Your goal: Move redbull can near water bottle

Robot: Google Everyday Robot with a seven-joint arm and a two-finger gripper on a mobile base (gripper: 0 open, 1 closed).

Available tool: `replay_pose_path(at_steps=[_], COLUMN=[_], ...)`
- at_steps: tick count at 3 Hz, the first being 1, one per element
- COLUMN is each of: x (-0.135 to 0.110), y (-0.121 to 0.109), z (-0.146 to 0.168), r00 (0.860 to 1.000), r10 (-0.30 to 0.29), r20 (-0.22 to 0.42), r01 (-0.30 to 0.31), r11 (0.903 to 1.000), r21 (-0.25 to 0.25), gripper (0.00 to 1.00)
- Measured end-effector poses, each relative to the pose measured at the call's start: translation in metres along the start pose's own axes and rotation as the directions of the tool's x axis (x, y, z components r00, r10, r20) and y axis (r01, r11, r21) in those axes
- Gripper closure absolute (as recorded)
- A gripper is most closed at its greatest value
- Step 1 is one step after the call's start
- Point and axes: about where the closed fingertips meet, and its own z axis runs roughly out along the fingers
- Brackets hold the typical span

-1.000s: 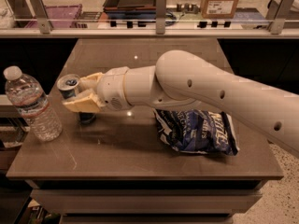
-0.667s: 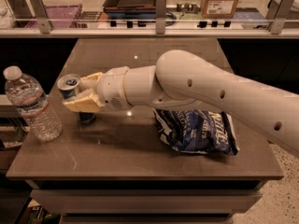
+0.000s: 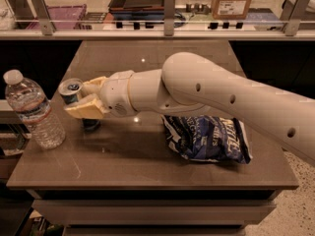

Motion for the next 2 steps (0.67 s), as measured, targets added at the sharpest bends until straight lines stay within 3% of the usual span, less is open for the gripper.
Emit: replay_pose_path(at_steps=[2], x=[-0.0026], y=[0.003], z=[0.002], r00=[1.0], r10=[-0.006], r20=[0.0], r01=[0.006], r11=[1.0], r21=[-0.005], gripper=[0.04])
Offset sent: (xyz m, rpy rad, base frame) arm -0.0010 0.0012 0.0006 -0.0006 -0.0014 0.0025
